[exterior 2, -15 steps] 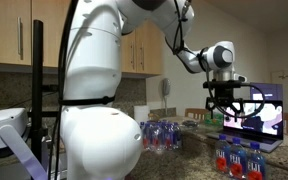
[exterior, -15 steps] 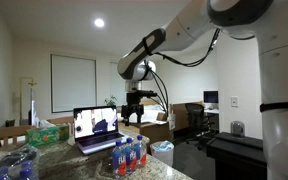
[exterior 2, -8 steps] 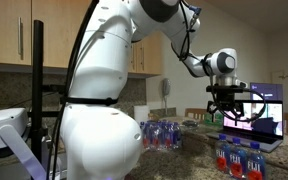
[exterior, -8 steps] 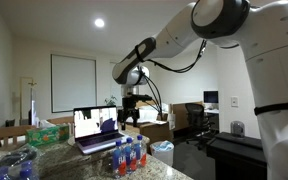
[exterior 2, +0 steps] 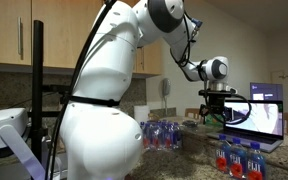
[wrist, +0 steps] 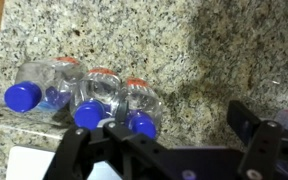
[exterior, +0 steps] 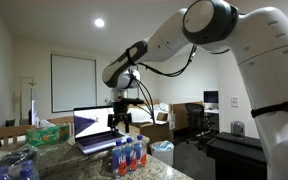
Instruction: Move the bottles to the left side of the counter
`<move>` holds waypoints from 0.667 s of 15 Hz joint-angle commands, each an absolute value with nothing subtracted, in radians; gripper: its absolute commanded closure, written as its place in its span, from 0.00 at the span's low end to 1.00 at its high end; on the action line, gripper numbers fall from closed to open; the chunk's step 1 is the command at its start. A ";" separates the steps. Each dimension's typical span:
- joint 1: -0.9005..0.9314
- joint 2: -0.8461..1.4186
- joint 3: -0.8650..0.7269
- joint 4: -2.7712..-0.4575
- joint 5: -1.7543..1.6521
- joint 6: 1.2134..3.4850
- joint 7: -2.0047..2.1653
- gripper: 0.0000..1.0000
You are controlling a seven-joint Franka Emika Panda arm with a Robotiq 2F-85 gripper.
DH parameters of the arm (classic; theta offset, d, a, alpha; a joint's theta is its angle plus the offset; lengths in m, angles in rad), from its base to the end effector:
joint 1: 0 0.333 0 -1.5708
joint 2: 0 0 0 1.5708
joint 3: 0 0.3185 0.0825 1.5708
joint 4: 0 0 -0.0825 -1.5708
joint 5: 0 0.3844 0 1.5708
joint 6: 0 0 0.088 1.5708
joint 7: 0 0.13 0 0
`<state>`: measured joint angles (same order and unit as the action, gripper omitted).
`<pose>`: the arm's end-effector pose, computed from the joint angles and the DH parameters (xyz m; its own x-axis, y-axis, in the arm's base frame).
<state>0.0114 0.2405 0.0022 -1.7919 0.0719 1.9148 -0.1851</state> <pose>0.6090 0.0149 0.3861 0.9794 0.1731 -0.1042 0.1646 -0.9827 -0.0855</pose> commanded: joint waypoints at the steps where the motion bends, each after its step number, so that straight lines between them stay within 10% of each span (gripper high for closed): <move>1: 0.011 0.251 0.011 -1.790 0.114 1.923 -0.058 0.00; 10: 0.007 0.253 0.014 -1.788 0.087 1.914 -0.110 0.00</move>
